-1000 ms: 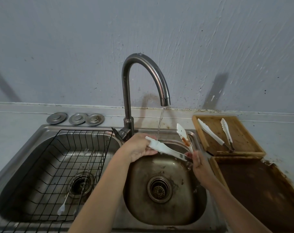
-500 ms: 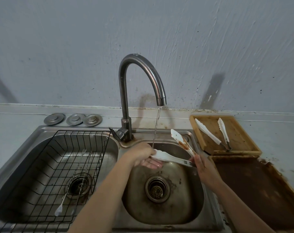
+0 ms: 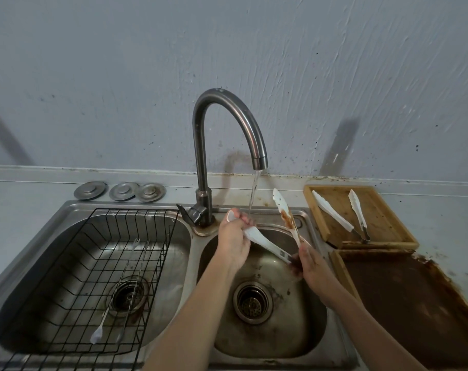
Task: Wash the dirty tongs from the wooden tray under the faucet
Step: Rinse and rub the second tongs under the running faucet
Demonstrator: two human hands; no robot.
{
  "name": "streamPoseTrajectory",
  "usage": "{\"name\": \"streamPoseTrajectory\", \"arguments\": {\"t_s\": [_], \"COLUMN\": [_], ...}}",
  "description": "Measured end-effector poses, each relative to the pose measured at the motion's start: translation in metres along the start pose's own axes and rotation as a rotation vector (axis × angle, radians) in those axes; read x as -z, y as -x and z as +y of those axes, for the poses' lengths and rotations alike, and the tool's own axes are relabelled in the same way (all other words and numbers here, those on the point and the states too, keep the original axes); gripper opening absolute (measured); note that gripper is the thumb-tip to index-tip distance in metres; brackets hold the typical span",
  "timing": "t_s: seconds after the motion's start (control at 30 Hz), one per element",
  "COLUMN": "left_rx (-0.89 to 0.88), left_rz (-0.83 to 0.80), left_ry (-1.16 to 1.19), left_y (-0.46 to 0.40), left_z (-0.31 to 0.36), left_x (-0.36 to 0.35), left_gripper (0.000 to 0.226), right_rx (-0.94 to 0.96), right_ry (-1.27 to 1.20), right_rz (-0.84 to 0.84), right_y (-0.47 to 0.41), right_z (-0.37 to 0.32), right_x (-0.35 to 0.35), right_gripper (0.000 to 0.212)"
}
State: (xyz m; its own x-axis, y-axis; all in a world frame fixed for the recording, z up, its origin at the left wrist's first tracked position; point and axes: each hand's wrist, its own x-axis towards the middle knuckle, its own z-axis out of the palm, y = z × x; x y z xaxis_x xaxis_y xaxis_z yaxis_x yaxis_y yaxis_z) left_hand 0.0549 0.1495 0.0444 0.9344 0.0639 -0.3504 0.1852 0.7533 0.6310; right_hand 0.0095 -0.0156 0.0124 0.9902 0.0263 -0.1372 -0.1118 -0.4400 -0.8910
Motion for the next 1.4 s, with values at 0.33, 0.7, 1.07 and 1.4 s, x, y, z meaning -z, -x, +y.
{"name": "streamPoseTrajectory", "arguments": {"t_s": [0.33,0.7,1.07,1.4], "left_rx": [0.076,-0.068,0.03,0.105], "left_rz": [0.004,0.213,-0.02,-0.181], "left_ry": [-0.232,-0.609,-0.708,-0.369], "left_y": [0.006,-0.018,-0.003,0.006], "left_z": [-0.018,-0.018,0.0,0.009], "left_x": [-0.006,0.023,0.033,0.033], "left_gripper": [0.029,0.024,0.016,0.025], "right_rx": [-0.143,0.039,0.106,0.204], "right_ry": [-0.026,0.013,-0.135,0.305], "right_rz": [-0.029,-0.151,-0.069,-0.069], "right_y": [0.001,0.007,-0.008,-0.031], "right_z": [-0.009,-0.03,-0.052,-0.073], "right_x": [0.001,0.002,0.0,-0.044], "right_gripper": [0.054,0.028,0.016,0.023]}}
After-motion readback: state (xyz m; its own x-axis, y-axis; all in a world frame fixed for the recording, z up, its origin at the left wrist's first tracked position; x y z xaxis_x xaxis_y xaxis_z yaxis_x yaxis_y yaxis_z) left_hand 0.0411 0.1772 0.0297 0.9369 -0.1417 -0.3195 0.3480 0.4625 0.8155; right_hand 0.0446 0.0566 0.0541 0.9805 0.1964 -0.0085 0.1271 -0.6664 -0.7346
